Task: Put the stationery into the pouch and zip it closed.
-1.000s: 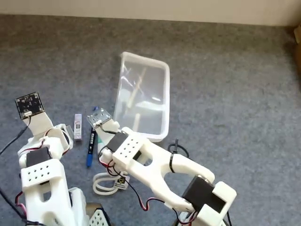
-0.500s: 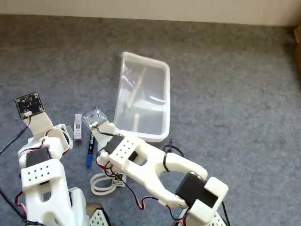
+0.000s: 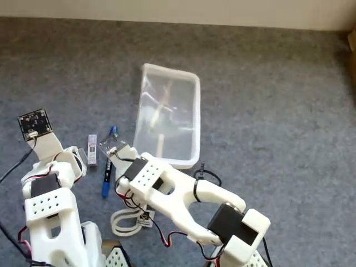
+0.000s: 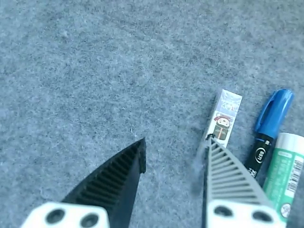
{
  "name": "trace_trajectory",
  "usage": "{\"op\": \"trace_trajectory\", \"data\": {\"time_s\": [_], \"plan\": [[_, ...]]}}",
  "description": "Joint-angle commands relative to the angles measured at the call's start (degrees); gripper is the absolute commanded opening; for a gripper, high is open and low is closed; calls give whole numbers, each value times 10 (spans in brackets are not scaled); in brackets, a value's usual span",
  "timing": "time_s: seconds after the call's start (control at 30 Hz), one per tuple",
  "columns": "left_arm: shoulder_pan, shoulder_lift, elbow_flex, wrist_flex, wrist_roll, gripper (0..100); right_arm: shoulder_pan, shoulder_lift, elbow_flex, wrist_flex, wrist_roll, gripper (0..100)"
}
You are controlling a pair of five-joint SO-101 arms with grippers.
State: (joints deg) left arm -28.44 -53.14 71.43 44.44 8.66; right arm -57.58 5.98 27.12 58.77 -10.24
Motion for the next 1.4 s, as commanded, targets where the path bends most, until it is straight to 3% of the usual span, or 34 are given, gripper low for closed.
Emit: {"op": "trace_trajectory", "data": {"time_s": [0.0, 0.23, 0.47, 0.77, 1.0, 1.1, 1.37], "plan": [[-7, -13, -6, -11, 3, 196, 39, -67, -34, 24, 14, 12], [-7, -13, -6, -11, 3, 196, 79, -206, -11, 109, 56, 12], [-7, -13, -6, -11, 3, 196, 131, -223, -15, 212, 118, 12], [-7, -13, -6, -11, 3, 196, 193, -208, -10, 218, 258, 18], [-7, -13, -6, -11, 3, 196, 194, -178, -12, 221, 255, 184], [-7, -13, -6, -11, 3, 196, 194, -183, -15, 218, 218, 189], [-7, -13, -6, -11, 3, 196, 194, -177, 15, 142, 212, 188]]}}
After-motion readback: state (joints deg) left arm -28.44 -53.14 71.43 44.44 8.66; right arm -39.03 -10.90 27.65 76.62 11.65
